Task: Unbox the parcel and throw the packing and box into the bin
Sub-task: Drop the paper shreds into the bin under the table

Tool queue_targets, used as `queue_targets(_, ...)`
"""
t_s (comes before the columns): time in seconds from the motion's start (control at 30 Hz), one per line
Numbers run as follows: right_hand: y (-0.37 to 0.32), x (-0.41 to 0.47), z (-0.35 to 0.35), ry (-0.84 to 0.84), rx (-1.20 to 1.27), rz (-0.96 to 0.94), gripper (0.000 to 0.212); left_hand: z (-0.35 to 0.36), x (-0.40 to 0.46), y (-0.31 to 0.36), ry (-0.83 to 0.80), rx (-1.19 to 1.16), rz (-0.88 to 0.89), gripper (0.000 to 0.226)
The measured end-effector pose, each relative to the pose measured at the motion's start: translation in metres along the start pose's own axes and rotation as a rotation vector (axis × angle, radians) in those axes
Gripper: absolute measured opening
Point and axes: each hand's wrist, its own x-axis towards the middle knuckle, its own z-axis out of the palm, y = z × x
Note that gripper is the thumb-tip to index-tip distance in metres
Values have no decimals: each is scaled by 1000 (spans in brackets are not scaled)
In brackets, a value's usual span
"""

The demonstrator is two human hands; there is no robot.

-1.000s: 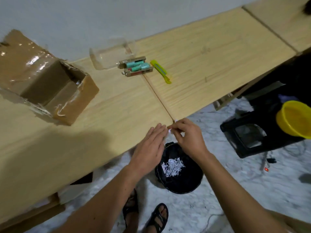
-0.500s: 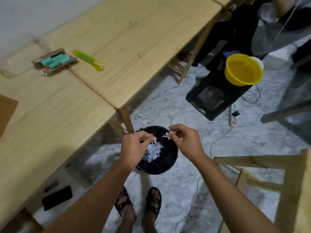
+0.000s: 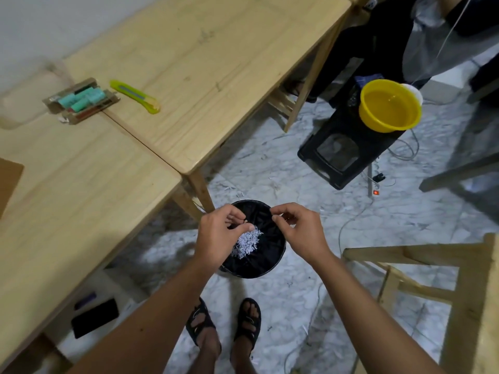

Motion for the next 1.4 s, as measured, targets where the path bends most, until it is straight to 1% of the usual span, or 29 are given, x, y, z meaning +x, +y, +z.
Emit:
queue_targets(0.23, -5, 8, 5, -18, 4, -12, 17, -9, 4, -6, -13, -21, -7, 12)
queue_targets(0.47, -11, 6, 12, -24, 37, 0, 18, -10, 2, -16, 8, 73, 102, 23)
queue_targets(0.7, -14, 3, 13, -24, 35, -9, 19, -14, 2, -11, 4, -24, 8, 7)
queue_targets(0.83, -15, 0, 13, -28, 31, -12, 19, -15, 1, -11, 2, -46, -23, 16)
queue_targets(0.97, -15, -1, 13, -26, 24, -13, 18, -14, -2, -15, -34, -43, -4, 5)
queue_targets(1.13, -18, -2, 14, -29, 17, -10, 18, -16, -1, -14, -57, -1, 5, 13)
queue_targets(1.33, -22, -1, 15, -30, 18, -9, 17, -20, -1, -11, -104, -22, -43, 5)
queue_targets(1.4, -22, -1, 16, -27, 16, -3, 18, -21, -2, -11, -102, -19, -59, 23)
